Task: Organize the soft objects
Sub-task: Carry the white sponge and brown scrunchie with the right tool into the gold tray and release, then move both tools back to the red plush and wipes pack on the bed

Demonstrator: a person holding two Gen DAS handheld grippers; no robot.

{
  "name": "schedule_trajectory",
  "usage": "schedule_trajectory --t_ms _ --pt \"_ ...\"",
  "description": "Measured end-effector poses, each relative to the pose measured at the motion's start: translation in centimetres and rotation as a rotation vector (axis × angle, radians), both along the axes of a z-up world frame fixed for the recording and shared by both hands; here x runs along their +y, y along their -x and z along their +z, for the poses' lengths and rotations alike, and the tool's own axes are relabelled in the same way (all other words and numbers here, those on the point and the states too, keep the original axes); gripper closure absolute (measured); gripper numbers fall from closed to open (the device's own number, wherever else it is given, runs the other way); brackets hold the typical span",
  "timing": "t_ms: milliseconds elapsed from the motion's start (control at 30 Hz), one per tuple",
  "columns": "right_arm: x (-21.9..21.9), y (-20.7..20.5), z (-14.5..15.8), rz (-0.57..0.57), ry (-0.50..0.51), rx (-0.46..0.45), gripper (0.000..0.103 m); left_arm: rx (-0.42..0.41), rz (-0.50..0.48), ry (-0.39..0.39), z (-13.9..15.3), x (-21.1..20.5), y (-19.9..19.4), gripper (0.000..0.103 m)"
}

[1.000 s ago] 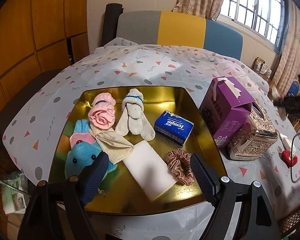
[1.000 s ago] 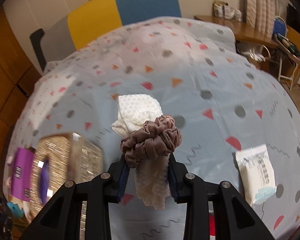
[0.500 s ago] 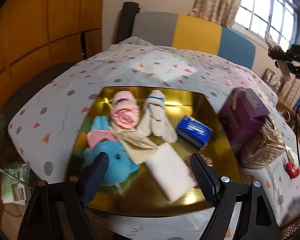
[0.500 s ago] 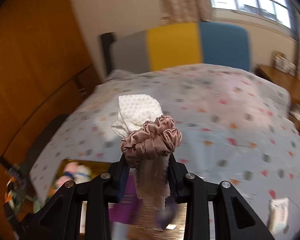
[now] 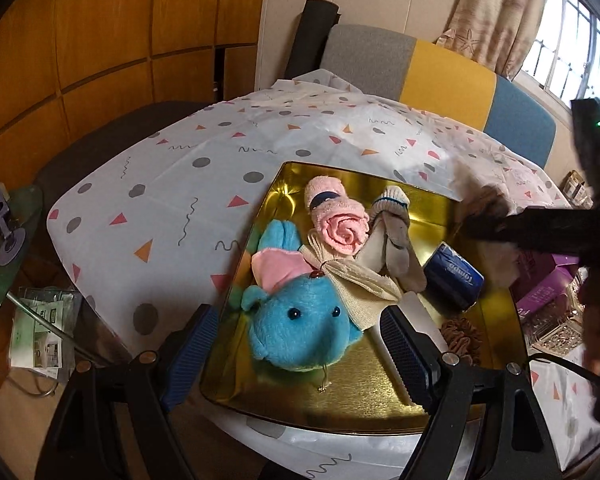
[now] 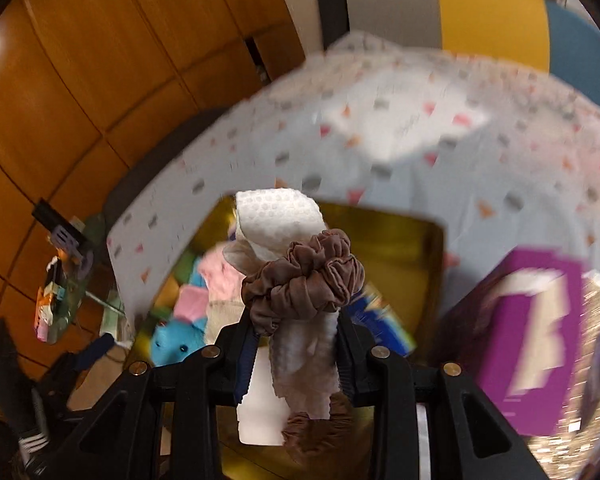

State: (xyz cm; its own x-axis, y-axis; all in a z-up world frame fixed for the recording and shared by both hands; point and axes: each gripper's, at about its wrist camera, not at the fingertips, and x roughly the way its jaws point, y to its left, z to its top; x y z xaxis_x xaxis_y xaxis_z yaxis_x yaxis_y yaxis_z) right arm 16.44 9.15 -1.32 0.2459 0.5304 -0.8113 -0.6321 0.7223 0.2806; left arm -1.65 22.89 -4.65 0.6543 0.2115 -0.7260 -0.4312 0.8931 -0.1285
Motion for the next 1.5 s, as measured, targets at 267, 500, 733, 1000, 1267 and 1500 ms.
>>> schedule_trajectory --t_ms 267,500,733,1000,1267,1500 --pt "1.4 -1.3 -4.3 -0.039 0.028 0.075 0.059 0.011 -0.017 0.01 -0.5 -0.3 -0.1 0.019" --pt "0.3 -0.7 -3.5 -0.049 0.012 0.063 0.049 -0.004 -0.022 0.001 0.1 -0.5 -0.1 0.019" --pt "-1.7 1.7 -0.7 -0.059 0.005 -0.074 0.049 -0.015 -0.044 -0.016 0.8 -1.4 0.0 0.019" --pt "-4.8 4.3 1.6 -0.078 0.011 -0.219 0.049 -0.023 -0.088 -0.04 1.4 -2.8 -0.1 0.019" --pt "-10.2 5.6 3.0 -0.138 -0.035 -0.252 0.049 -0.024 -0.148 -0.058 1.7 -4.8 -0.4 0.019" --pt "-17.5 5.3 3.7 -0.289 -0.059 -0.249 0.049 -0.04 -0.224 -0.078 2.5 -7.1 -0.8 0.019"
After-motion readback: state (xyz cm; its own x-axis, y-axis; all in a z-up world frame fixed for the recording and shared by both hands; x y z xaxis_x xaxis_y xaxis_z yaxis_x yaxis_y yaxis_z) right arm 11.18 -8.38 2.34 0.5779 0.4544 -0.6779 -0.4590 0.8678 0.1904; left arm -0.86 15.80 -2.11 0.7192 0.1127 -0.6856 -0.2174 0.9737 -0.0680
